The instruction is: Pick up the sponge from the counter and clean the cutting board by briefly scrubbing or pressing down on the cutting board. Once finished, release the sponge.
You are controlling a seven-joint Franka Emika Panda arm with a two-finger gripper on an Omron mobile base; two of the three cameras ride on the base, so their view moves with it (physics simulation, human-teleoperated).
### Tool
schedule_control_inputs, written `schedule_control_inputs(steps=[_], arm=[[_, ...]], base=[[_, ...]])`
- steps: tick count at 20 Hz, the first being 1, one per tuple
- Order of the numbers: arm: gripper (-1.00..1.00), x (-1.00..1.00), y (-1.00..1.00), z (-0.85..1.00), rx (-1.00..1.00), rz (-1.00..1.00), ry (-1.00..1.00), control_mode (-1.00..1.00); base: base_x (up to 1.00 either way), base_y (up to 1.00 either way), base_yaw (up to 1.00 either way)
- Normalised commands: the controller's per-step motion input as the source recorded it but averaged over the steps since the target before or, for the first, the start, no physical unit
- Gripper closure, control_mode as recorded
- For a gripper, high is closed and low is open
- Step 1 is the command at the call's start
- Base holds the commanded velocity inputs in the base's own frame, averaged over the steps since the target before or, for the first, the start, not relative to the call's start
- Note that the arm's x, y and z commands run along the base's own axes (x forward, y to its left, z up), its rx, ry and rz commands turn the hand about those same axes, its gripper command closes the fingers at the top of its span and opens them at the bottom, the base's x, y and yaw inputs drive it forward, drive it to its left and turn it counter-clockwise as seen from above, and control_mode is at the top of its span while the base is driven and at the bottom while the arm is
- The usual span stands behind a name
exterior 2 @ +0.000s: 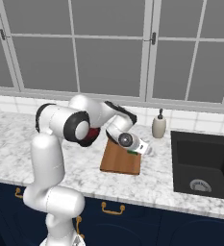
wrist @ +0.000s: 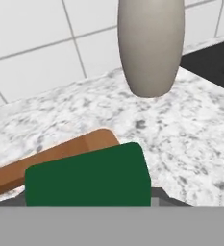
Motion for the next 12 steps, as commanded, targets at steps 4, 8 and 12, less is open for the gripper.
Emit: schedule_control_inputs(steps=[4, 8, 12], arm=[[1.00, -0.65, -0.27, -0.10, 0.00, 0.04, -0.05, -1.00], [1.00, -0.85, -0.50, -0.14, 0.00, 0.15, -0.06, -1.00], [1.00, -0.91, -0.49, -0.17, -0.02, 0.21, -0.06, -1.00]], base=[[0.00, 0.00, 0.00], [0.00, 0.00, 0.00], [0.00, 0.00, 0.00]])
